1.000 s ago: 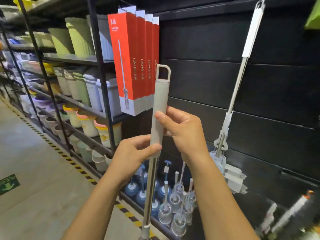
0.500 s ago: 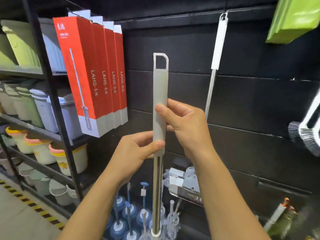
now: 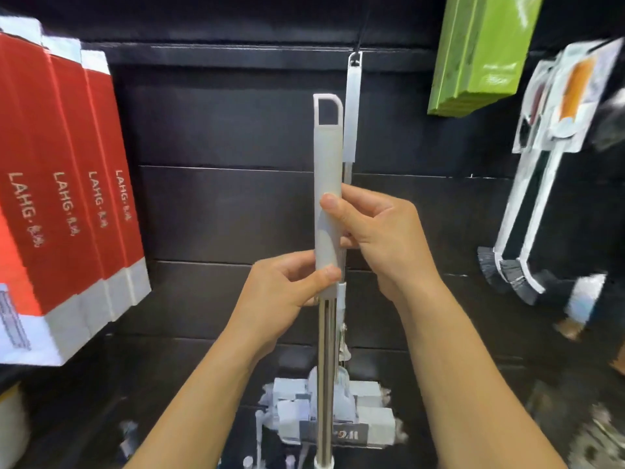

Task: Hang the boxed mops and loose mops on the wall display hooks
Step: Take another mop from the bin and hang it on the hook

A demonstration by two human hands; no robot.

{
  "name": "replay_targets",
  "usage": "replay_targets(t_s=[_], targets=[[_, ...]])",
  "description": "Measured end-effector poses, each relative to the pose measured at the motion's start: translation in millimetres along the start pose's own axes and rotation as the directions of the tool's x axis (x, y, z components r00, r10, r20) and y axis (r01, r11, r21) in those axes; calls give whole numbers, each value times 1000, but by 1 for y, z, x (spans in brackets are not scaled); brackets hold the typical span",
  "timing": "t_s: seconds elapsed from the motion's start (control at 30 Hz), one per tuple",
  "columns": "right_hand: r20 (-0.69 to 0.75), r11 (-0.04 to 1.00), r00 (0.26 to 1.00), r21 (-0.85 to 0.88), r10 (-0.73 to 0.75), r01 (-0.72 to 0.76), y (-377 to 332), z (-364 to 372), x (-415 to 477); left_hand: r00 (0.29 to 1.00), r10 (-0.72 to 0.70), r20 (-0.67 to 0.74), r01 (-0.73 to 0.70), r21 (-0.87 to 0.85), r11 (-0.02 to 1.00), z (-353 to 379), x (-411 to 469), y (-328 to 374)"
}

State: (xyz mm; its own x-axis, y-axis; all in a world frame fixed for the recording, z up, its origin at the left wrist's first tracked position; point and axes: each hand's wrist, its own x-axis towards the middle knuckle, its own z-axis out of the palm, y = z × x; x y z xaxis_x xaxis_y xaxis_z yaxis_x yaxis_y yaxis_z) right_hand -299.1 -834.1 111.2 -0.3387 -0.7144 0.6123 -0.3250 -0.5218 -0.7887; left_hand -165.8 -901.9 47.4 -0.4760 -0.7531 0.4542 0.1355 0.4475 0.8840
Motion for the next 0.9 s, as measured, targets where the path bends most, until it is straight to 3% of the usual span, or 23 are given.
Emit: replay_targets(t_s=[0.23,0.53,0.9], targets=[[-120,997,993,-73,2,-11,10,-11,35,998,9,69,-6,-38,999,8,52,-6],[-119,997,992,-63,-42,34,15,-31,93,996,59,69,-59,5,998,20,111,2],[-107,991,986,-48,-126,122,-16,-46,157,969,242,41,-245,91,965,25,169,39]])
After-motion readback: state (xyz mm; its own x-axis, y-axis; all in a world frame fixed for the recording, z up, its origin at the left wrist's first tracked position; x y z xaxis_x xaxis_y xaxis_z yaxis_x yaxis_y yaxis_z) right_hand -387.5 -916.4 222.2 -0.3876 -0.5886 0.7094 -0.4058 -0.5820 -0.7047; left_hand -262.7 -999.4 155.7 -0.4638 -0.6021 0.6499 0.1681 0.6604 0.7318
